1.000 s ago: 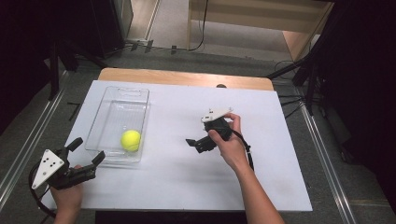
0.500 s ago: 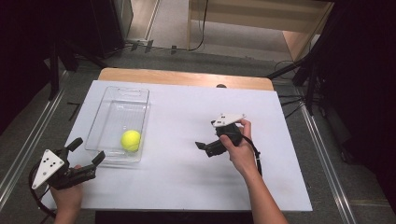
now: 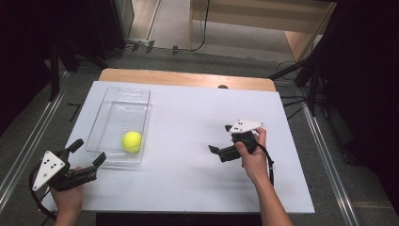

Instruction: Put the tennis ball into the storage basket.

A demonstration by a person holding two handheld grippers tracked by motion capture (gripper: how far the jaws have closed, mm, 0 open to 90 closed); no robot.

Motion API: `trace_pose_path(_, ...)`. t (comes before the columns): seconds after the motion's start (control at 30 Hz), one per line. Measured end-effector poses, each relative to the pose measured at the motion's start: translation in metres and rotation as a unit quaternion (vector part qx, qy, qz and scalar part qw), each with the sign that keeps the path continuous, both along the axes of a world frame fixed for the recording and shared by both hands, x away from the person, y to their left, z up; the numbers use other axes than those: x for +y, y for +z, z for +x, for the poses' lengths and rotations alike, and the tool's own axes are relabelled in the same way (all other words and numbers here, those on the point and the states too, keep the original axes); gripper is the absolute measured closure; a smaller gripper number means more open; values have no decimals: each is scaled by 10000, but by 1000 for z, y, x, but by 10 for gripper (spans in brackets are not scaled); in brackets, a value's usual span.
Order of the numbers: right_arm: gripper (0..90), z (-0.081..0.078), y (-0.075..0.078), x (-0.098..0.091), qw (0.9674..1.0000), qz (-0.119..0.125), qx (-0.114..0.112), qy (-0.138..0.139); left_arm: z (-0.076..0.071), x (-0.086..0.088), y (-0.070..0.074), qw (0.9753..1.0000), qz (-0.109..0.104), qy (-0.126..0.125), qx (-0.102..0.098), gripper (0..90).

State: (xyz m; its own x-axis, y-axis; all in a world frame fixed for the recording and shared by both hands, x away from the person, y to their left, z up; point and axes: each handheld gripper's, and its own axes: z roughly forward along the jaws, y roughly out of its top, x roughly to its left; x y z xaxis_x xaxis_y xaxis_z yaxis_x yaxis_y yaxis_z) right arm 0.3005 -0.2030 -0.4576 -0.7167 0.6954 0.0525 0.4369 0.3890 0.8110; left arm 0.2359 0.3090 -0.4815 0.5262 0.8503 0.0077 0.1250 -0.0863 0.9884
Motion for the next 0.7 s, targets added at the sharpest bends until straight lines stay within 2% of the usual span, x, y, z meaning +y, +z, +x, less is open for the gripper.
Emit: trace_pose_path(0.7,4,-23,-16,-39,9987,219,-156,-438,0,0,0,10000,29,5,8,111)
